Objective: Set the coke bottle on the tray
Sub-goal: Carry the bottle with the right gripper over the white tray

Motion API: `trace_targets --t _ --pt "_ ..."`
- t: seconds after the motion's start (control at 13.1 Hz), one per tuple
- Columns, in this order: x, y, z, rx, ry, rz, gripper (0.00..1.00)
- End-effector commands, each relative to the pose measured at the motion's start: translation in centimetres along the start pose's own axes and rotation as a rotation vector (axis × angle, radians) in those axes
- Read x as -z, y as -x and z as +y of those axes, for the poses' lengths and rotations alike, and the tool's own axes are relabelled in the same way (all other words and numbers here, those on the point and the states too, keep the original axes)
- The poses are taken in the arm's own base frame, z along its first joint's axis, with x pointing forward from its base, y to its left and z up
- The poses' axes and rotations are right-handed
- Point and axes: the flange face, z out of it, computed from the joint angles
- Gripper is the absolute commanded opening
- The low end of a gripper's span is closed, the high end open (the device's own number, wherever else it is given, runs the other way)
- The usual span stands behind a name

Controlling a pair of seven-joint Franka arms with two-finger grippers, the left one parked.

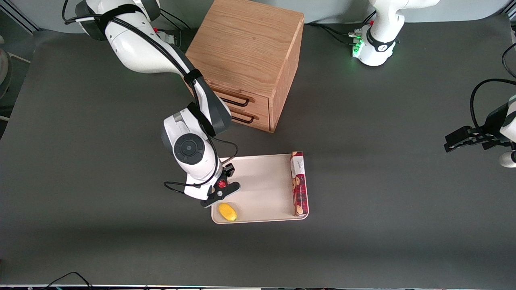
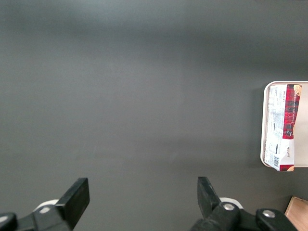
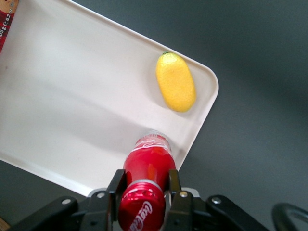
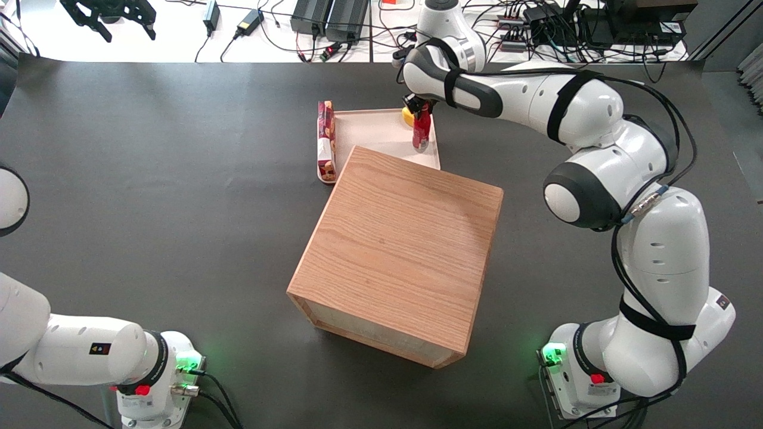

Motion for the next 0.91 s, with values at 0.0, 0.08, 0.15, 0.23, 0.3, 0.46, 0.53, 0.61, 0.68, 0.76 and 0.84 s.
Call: trace_targets --t 0.0,0.08,0.15,0.23,0.3,0.46,0.53,0.61,0.68,0.76,0.84 --pt "0.5 0.0 0.9 -0.024 0.014 0.012 0.96" --pt "0.4 0.0 1.2 -0.028 0.009 0.010 1.00" --pt "0.4 0.0 1.2 -0.037 0.006 0.006 1.00" --pt "0.7 0.1 1.2 -0.039 0.003 0.007 1.00" --pt "1.2 0.1 1.3 -0.040 0.002 0.012 1.00" --pt "1.8 0.0 1.7 -0.045 0.002 0.021 1.00" --pt "2.6 0.0 1.8 -0.046 0.002 0.031 1.00" --pt "4.1 0.0 3.1 -0.064 0.007 0.051 1.00" --pt "6.5 0.2 4.1 -0.078 0.016 0.083 1.00" --pt "9.8 0.7 5.1 -0.079 0.020 0.113 1.00" --pt "13.6 1.9 6.2 -0.091 0.014 0.110 1.00"
